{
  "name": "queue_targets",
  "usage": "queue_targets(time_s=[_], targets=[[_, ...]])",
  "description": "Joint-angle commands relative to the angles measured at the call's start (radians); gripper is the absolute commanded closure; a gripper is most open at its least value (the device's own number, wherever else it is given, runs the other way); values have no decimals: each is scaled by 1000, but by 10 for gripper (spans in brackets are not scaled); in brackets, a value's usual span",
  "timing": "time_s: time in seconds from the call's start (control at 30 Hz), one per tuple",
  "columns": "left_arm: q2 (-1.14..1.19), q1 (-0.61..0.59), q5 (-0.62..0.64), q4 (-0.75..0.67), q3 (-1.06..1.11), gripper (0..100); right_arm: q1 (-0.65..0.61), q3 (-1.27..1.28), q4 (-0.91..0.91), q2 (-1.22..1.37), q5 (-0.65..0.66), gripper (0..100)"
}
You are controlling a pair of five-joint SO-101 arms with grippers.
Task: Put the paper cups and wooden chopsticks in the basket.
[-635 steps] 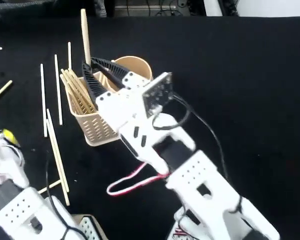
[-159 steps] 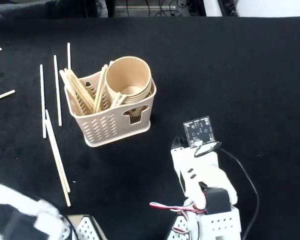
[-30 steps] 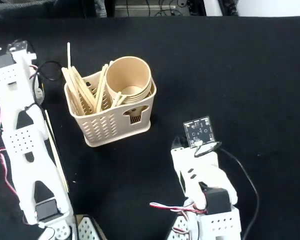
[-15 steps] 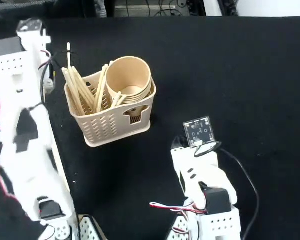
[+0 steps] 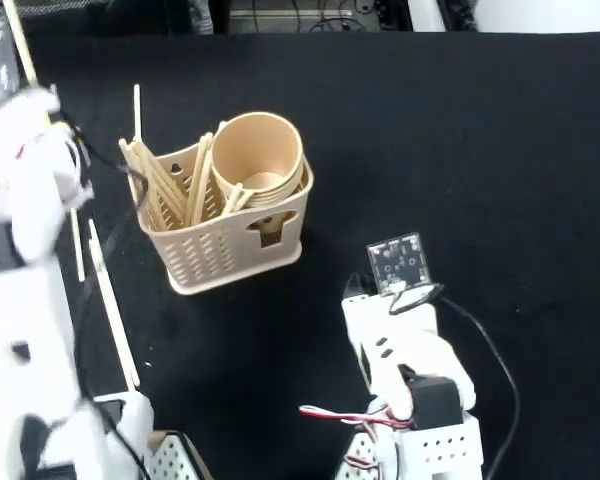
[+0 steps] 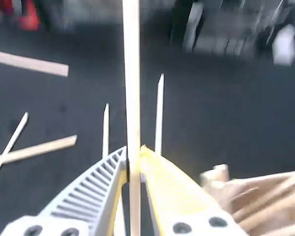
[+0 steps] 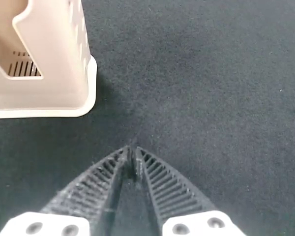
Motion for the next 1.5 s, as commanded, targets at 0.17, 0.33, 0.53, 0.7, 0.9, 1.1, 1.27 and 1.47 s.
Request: queue_targets(time_s=[0.17,0.33,0.53,0.7,0.9,1.1,1.27,1.47], targets=[[-516,265,69,-420,429,971,5,-10,3,-88,2,985],[-628,326,69,-626,740,971,5,-10,3,-88,2,985],[-681,334,75,-769,992,970,5,-10,3,-88,2,985],[-715,326,81,-687,1021,829,5,-10,3,-88,2,985],[-712,183,146,-473,854,766,5,-8,3,-88,2,985],[-663,-74,89,-288,653,762,5,-8,3,-88,2,985],[-356,-216,61,-275,536,764,5,-8,3,-88,2,985],[207,-237,-51,-272,282,766,5,-8,3,-88,2,985]])
